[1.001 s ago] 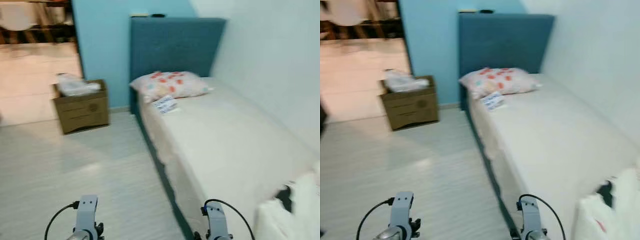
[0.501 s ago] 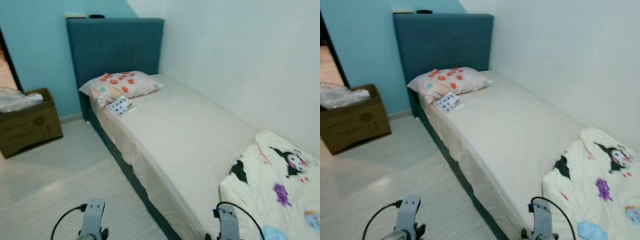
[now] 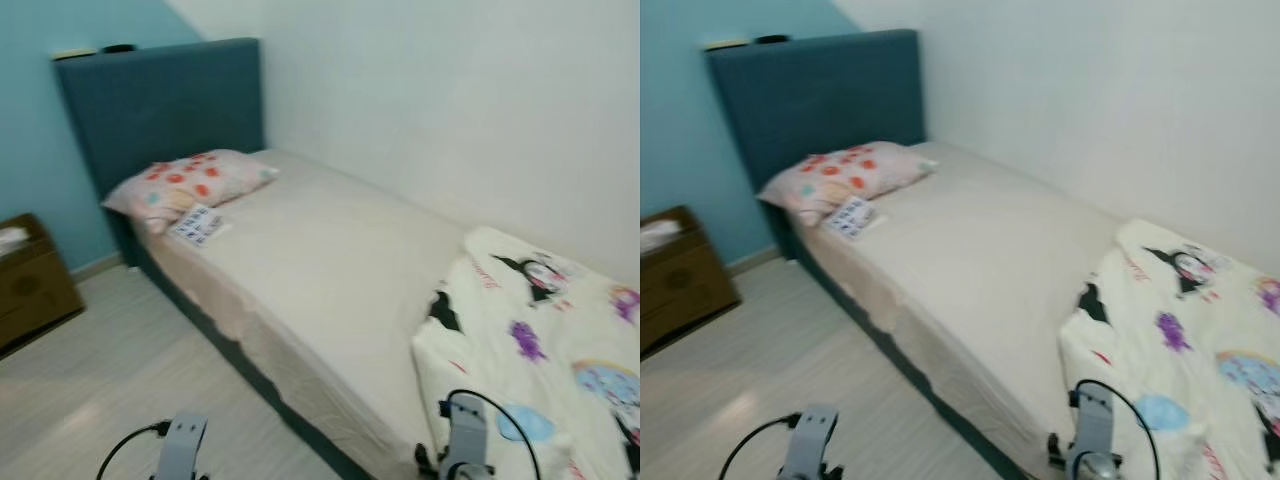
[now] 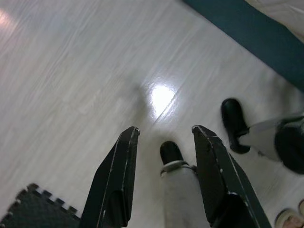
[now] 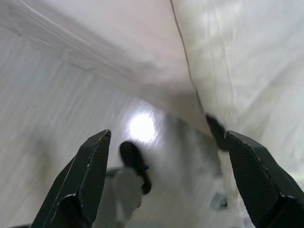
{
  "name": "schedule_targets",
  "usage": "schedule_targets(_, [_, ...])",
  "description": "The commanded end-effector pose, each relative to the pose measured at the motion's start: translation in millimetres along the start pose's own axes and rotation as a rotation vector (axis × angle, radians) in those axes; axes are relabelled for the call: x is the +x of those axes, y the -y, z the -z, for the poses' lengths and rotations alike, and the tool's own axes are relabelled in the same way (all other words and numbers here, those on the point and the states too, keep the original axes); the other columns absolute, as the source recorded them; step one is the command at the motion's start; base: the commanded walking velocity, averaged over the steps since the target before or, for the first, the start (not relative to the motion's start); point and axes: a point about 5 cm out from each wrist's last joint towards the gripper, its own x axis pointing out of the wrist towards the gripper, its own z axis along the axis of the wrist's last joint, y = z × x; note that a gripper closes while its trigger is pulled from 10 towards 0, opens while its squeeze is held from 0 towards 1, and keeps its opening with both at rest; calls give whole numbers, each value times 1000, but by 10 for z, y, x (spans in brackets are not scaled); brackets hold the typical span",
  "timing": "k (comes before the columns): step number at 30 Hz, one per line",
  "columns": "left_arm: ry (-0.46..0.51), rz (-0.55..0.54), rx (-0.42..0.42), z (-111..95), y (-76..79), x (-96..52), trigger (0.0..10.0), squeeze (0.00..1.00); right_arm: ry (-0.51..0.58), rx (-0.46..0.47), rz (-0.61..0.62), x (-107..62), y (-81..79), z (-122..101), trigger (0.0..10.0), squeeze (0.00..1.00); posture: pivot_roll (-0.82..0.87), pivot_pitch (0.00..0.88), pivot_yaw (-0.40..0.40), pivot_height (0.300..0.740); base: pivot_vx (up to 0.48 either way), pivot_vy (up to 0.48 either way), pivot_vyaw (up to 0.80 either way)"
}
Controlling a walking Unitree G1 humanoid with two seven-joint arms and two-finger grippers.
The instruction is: Clean up the room
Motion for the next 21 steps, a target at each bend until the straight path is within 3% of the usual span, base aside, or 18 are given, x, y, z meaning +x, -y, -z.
schedule_targets(1, [15,8,3,-48,24,9,10000,0,4,5,8,0,11,-11,10000,0,-1,0,-8,740,0,0,-763])
schedule_targets(8, [10,20,-2,-36,44,10,10000,0,16,7,-6,2,-33,-22,10000,0,0,0,-10,740,0,0,-743])
schedule_targets(15, [5,32,-3,-16,56,9,10000,0,36,24,-1,4,-20,-65,10000,0,-5,0,-10,740,0,0,0])
schedule_targets(21, [-3,45,-2,16,68,5,10000,0,35,17,-6,4,-33,-56,10000,0,-7,0,-8,740,289,0,0])
